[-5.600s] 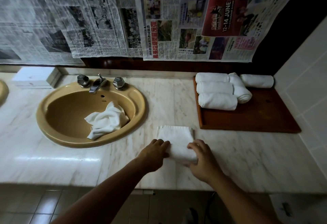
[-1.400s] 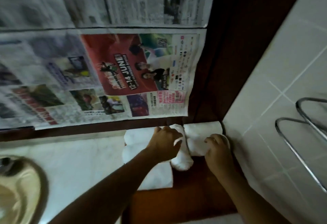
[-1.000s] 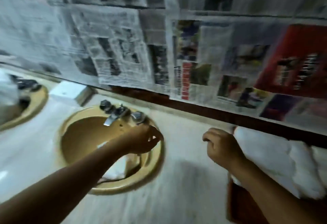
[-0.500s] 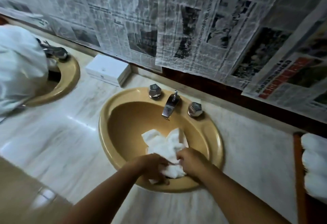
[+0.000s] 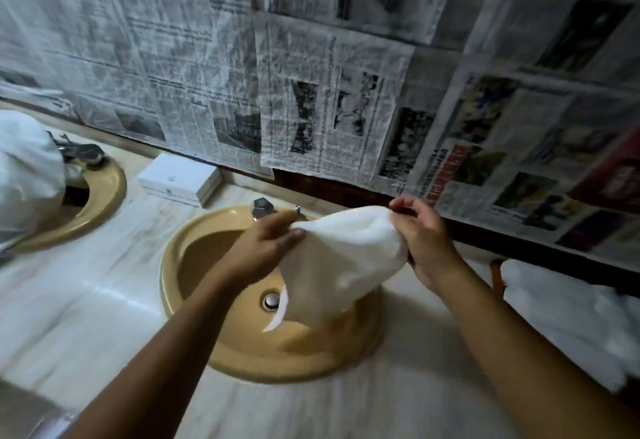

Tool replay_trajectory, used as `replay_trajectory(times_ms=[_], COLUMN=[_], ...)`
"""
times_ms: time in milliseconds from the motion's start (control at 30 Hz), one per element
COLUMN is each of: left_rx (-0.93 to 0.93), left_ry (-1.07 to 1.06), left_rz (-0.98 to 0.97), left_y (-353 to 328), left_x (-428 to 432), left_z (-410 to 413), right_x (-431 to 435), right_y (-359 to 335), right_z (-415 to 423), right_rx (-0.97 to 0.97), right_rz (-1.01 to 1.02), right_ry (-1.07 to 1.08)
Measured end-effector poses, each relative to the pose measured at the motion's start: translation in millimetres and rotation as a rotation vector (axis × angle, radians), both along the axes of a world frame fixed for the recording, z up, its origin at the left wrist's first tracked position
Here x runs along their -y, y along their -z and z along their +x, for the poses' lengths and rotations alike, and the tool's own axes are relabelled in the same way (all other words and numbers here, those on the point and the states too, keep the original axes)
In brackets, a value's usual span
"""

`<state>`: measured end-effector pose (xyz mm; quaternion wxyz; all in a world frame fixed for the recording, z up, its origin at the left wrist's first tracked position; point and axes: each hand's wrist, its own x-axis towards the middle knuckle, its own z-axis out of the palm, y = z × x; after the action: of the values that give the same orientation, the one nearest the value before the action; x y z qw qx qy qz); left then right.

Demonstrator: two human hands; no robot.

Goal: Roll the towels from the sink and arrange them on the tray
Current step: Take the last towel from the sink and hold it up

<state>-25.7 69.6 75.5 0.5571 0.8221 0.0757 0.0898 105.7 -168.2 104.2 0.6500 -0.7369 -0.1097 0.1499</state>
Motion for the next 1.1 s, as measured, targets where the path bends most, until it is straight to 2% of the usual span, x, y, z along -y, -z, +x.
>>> replay_trajectory(times_ms=[133, 200, 300, 367, 500, 533, 600, 667, 733, 767, 800, 833, 900, 967, 1033, 1100], left_rx=[0.239, 0.353, 0.483, 0.519, 0.479, 0.458, 0.414, 0.331, 0.227, 0.198, 0.184, 0.181, 0.213, 0.224, 0.219, 0.229], left_ry=[-0.028, -0.038, -0.027, -0.055, -0.097, -0.121, -0.172, -0.147, -0.068, -0.037, -0.013, 0.003, 0.027, 0.06, 0.081, 0.07], left_rz=[-0.111, -0.172, -0.193, -0.251, -0.26, -0.267, -0.287, -0.258, -0.207, -0.184, -0.167, -0.142, -0.038, 0.063, 0.103, 0.123], left_y=[-90.0, -131.9, -179.8, -201.4, -220.0, -220.4, -222.0, -221.0, -219.8, -219.9, -220.6, -220.4, -222.8, -225.1, -227.3, -228.5], left_x=[54.5, 88.8, 131.7, 161.5, 213.5, 220.8, 229.8, 236.8, 246.7, 253.9, 259.9, 265.8, 272.2, 272.4, 268.5, 262.5], left_z=[14.8, 14.4, 18.6, 26.5, 51.9, 56.9, 65.0, 70.3, 70.7, 69.4, 67.6, 64.6, 62.2, 58.8, 56.3, 53.4], right_x=[55.0, 102.6, 166.9, 192.5, 211.2, 211.3, 212.7, 215.3, 211.2, 206.7, 200.3, 193.0, 182.6, 180.3, 186.3, 195.7], right_y=[-79.6, -114.0, -142.2, -141.4, -93.2, -78.9, -69.0, -76.9, -100.9, -111.9, -118.5, -120.9, -122.8, -121.9, -119.4, -116.3], right_z=[9.7, 5.5, 7.4, 14.7, 9.0, 1.3, -14.4, -28.8, -51.5, -61.5, -65.6, -67.5, -64.2, -61.1, -50.1, -37.4], right_rx=[-0.071, 0.026, 0.336, 0.369, -0.001, -0.005, 0.16, 0.298, 0.317, 0.326, 0.357, 0.408, 0.576, 0.731, 0.804, 0.774], right_rz=[0.245, 0.311, 0.154, 0.025, -0.261, -0.348, -0.369, -0.162, 0.021, 0.031, -0.044, -0.176, -0.441, -0.513, -0.564, -0.65], right_ry=[-0.089, -0.196, -0.222, -0.171, -0.155, -0.133, 0.072, 0.181, -0.014, -0.145, -0.222, -0.204, 0.005, 0.135, 0.093, 0.026])
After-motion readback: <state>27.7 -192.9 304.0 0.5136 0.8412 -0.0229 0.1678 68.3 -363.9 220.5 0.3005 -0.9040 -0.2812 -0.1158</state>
